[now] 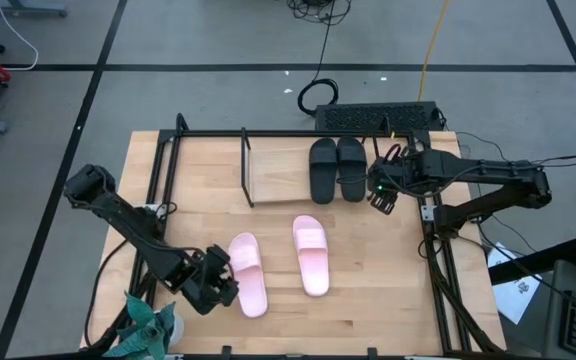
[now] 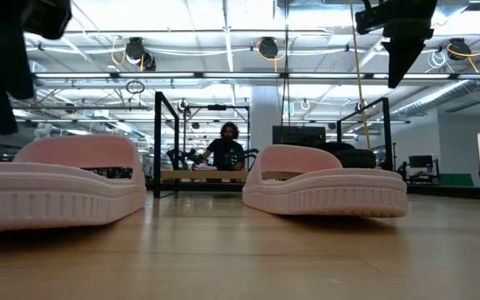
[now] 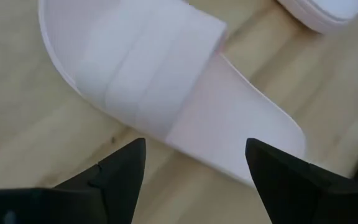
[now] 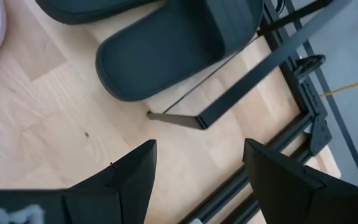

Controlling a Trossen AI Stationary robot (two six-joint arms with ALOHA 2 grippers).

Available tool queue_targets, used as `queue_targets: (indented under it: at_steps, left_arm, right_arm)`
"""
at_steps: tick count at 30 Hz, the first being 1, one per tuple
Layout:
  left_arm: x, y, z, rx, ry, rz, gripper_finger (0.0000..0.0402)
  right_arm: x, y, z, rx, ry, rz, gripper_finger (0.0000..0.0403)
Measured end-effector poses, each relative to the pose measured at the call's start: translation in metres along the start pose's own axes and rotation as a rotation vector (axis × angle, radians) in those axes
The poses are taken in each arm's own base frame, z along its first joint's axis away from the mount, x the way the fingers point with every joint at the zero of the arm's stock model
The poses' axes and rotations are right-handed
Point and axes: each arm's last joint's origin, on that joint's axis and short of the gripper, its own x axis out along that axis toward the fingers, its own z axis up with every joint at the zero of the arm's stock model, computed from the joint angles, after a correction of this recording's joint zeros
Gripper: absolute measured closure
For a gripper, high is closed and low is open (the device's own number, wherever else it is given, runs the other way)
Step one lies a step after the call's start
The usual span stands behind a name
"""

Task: Pick and place slides into the shelf
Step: Put the left pink slide on the shelf

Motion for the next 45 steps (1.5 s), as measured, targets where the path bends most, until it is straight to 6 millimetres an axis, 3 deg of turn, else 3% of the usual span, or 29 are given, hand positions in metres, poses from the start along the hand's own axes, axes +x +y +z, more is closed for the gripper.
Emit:
queue_targets:
  at_steps: [12,23,28,40,45]
  left_arm:
    - [0.032,0.004,0.020,0.123,0.008,0.122,0.0126]
    - [0.043,0.009,0.024,0.128,0.011,0.200,0.0139]
    - [0.042,0.013,0.023,0.144,0.009,0.239,0.0194]
    - [0.042,0.018,0.028,0.182,-0.042,0.285,0.0387]
    - [0.033,0.007,0.033,0.186,-0.060,0.278,0.0397]
  right_arm:
    - [0.000,0.003,0.006,-0.013,-0.060,0.025,0.0172]
    - [0.000,0.003,0.006,-0.013,-0.061,0.026,0.0172]
    - [0.000,0.003,0.006,-0.013,-0.062,0.026,0.0172]
    - [-0.001,0.004,0.011,-0.014,-0.104,0.041,0.0172]
    - [-0.001,0.005,0.013,-0.006,-0.127,0.050,0.0172]
